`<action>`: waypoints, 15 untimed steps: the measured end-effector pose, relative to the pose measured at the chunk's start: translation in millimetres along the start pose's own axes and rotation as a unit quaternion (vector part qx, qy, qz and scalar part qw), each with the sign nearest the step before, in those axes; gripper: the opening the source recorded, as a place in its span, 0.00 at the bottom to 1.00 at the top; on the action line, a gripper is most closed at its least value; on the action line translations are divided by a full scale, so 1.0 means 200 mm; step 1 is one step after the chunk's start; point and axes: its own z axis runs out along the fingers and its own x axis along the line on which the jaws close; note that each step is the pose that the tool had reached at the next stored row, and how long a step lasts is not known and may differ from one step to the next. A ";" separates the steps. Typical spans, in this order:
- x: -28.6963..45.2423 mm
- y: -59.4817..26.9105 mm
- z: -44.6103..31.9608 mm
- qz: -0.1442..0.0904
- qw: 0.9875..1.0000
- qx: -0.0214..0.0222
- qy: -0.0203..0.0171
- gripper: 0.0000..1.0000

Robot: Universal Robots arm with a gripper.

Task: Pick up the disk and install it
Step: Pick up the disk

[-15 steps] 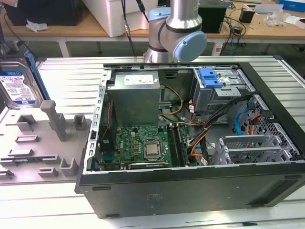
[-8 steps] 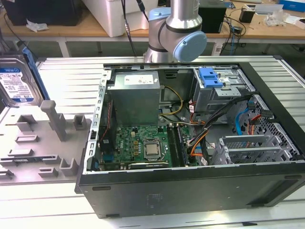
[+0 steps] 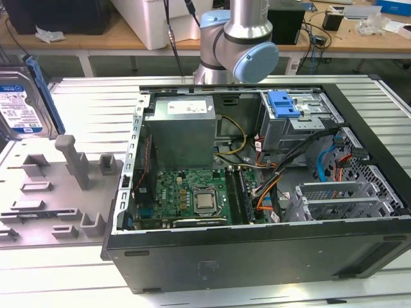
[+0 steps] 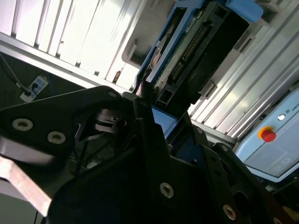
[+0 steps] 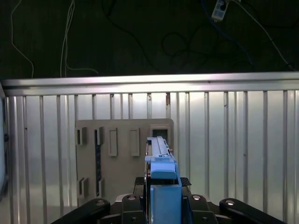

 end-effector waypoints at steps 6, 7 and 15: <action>0.005 0.000 -0.064 0.000 1.000 0.000 0.000 0.36; 0.006 -0.001 -0.080 0.000 1.000 0.000 0.000 0.36; 0.015 -0.001 -0.195 0.000 1.000 0.000 0.001 0.36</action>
